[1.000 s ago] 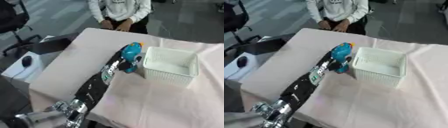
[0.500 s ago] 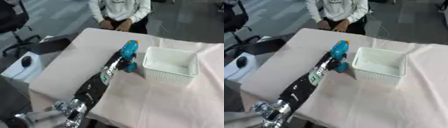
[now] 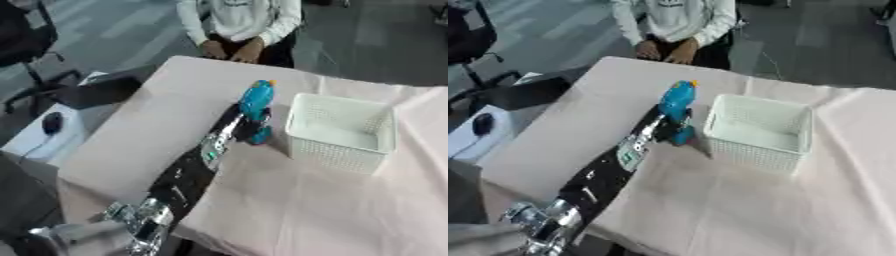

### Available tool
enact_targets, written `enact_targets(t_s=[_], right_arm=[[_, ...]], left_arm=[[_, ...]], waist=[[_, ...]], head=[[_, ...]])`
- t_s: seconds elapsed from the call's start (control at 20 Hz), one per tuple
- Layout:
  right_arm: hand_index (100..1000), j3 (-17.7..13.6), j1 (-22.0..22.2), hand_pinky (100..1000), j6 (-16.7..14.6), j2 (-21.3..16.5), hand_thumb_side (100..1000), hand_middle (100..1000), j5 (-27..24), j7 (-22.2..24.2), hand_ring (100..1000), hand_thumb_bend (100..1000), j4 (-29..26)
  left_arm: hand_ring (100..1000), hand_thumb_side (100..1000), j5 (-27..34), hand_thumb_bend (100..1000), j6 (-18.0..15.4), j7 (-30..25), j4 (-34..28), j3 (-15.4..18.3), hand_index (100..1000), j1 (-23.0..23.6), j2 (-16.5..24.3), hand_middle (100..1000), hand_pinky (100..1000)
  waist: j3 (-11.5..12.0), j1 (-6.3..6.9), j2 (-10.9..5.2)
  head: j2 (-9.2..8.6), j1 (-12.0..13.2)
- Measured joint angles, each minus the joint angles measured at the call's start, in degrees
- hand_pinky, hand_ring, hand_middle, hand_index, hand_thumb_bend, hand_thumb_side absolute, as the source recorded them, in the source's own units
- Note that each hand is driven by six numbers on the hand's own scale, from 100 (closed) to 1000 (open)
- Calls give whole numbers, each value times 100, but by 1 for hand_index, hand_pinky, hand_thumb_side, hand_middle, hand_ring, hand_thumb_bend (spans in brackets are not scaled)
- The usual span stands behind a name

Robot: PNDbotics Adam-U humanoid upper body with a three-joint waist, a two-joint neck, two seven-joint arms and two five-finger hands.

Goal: Pick up objects on the table and place them in the box.

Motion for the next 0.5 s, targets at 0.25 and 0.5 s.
enact_targets(t_s=[0.25,0.5], right_arm=[[491,0,-11,293,0,0,1000,102,0,0,100,100,0],[491,0,-12,293,0,1,1000,102,0,0,100,100,0]], left_arm=[[217,820,59,100,-50,17,15,0,396,0,0,332,100],[100,796,118,100,-136,101,33,0,344,0,0,197,100]], waist=[[-3,0,0],[-7,0,0]], head=[[0,0],[-2,0]])
